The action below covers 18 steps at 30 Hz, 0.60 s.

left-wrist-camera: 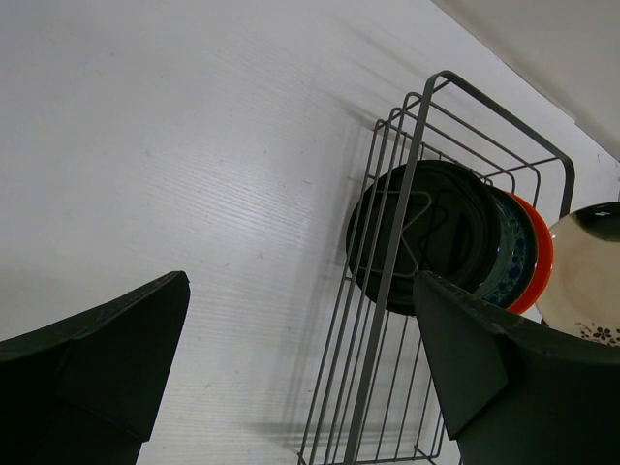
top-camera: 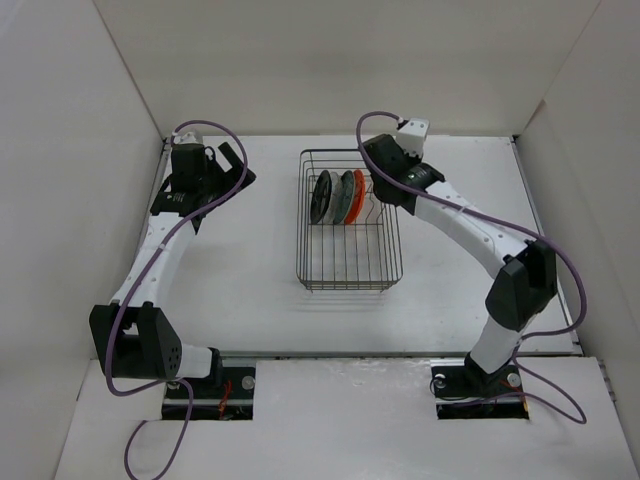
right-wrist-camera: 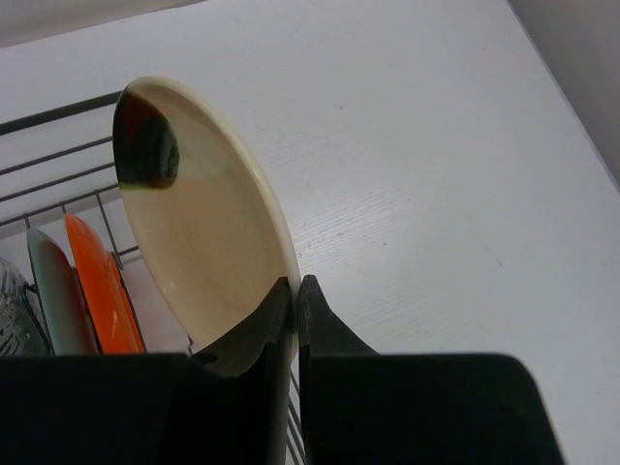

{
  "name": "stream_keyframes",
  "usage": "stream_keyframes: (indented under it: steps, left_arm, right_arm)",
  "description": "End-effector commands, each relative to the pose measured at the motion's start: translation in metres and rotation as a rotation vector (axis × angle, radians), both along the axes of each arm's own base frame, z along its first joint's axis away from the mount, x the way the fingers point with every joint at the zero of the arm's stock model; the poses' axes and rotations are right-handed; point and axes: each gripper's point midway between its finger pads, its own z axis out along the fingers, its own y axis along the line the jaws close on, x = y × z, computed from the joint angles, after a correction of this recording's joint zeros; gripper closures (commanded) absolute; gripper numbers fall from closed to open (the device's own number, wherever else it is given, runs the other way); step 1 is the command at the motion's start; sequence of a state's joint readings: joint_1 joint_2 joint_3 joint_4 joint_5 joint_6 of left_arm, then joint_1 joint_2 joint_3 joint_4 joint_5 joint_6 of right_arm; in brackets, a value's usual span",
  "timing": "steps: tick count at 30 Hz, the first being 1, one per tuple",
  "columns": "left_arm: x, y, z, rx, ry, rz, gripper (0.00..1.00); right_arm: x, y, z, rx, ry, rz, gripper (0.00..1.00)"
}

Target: Load the plates into the dish rack

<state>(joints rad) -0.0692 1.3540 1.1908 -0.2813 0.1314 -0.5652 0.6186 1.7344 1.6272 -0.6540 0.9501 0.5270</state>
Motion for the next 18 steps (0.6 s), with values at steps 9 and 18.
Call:
stream_keyframes:
  steps: [9,18]
  left_arm:
    - [0.001,0.002,0.024,0.003,-0.075,-0.005,0.00]
    - [0.001,0.002,0.024,0.003,-0.075,-0.005,0.00]
  right_arm:
    - [0.000,0.018,-0.025,-0.027,0.040,0.016,1.00]
    - [-0.002,0.036,-0.038,-0.055,0.067,0.043,0.97]
